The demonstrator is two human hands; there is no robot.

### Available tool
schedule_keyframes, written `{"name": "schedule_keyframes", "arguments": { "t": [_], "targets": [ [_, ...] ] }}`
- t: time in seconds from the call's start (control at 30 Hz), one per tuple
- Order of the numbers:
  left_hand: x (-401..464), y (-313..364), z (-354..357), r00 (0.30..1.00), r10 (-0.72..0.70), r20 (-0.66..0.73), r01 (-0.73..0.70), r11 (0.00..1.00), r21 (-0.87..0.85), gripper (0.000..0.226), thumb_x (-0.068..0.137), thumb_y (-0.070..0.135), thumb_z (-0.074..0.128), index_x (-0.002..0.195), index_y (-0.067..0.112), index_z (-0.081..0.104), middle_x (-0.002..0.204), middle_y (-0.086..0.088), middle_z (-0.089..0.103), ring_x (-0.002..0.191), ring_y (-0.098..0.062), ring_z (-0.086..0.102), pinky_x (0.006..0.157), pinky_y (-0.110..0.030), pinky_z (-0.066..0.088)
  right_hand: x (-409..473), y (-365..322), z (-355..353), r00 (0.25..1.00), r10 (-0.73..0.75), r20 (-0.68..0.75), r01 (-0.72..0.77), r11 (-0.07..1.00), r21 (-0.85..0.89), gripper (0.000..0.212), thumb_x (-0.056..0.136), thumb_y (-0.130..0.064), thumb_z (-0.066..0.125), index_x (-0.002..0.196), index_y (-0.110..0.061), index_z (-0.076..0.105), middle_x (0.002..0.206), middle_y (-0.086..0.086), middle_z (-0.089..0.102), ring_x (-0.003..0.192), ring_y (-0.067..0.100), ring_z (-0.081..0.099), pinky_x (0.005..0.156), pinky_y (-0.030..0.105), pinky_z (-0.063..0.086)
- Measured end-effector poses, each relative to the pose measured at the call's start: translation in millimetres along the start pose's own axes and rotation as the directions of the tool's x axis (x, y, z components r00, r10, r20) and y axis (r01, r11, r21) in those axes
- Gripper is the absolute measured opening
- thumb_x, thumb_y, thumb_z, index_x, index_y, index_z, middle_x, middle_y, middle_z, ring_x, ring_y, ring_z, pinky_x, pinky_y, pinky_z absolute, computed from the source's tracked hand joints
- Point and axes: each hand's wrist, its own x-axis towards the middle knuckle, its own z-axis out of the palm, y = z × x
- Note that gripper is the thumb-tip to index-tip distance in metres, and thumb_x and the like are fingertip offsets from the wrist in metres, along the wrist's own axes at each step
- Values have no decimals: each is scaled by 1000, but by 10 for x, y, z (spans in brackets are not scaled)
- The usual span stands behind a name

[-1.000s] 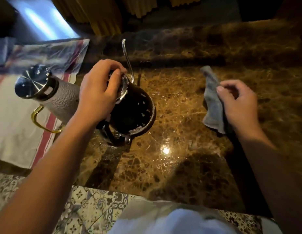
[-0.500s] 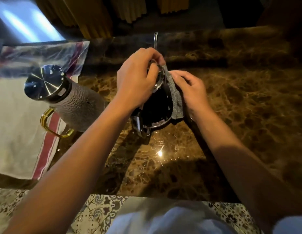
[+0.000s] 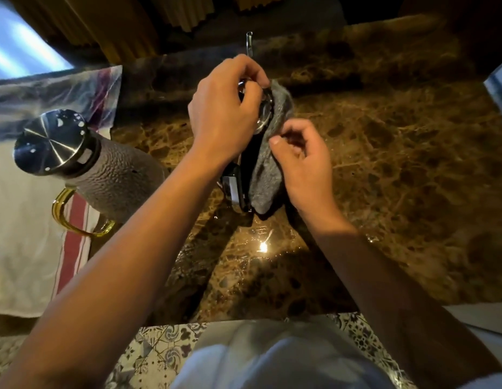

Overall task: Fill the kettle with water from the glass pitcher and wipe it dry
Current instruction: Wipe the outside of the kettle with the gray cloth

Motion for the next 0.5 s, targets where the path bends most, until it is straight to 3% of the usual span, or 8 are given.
{"name": "schedule_keyframes", "arguments": {
  "t": [0.07, 0.17, 0.27, 0.33, 0.4, 0.43, 0.5],
  "targets": [
    [-2, 42, 28, 1000, -12, 3, 12, 1000, 6, 20, 98, 23, 49, 101, 26, 68, 99, 17, 64, 91, -3, 59, 83, -34, 52, 130, -29, -10, 997, -61, -57, 60, 998, -21, 18, 99, -12, 64, 102, -30, 62, 88, -20, 64, 75, 2, 57, 67, 22, 49],
    [-16, 85, 67, 1000, -19, -1, 19, 1000, 18, 21, 99, 23, 49, 103, 23, 69, 97, 17, 63, 87, -1, 58, 80, -30, 50, 350, 138, -121, 992, -102, -75, 86, 977, -194, 10, 103, -15, 59, 108, -17, 67, 98, -2, 69, 84, 13, 64, 74, 33, 53],
    [-43, 107, 78, 999, -34, -14, 34, 999, -6, 23, 99, 22, 49, 104, 19, 71, 101, 11, 69, 91, -5, 63, 85, -36, 53, 374, 409, -256, 999, 15, -46, -29, 946, -324, 15, 106, -18, 54, 108, -12, 67, 86, 3, 67, 71, 14, 59, 65, 41, 49],
    [-68, 139, 85, 997, -68, -37, 68, 998, 10, 23, 99, 23, 49, 104, 20, 71, 102, 11, 70, 91, -6, 64, 84, -36, 53, 260, 519, -311, 990, 133, -46, -140, 940, -310, 13, 108, -17, 49, 106, -17, 62, 70, -10, 55, 56, 7, 45, 53, 40, 38],
    [-94, 173, 106, 993, -100, -63, 103, 994, 32, 23, 99, 23, 48, 104, 22, 71, 100, 12, 69, 88, -5, 63, 81, -34, 54, 132, 542, -350, 975, 222, -20, -221, 947, -235, 11, 104, -16, 50, 107, -23, 58, 64, -17, 52, 52, 3, 42, 50, 38, 36],
    [-109, 187, 114, 992, -110, -69, 112, 993, 35, 23, 99, 23, 48, 104, 22, 71, 100, 12, 68, 87, -4, 62, 79, -33, 53, 74, 503, -368, 971, 240, 3, -235, 954, -184, 16, 100, -16, 54, 111, -26, 58, 68, -21, 56, 55, 2, 48, 51, 40, 42],
    [-119, 232, 136, 989, -124, -82, 128, 991, 41, 23, 100, 23, 48, 105, 21, 71, 100, 11, 69, 85, -4, 62, 77, -32, 53, 20, 368, -410, 971, 221, 94, -215, 974, -69, 36, 89, -16, 62, 122, -30, 60, 100, -18, 69, 78, 4, 68, 65, 37, 61]
  ]
}}
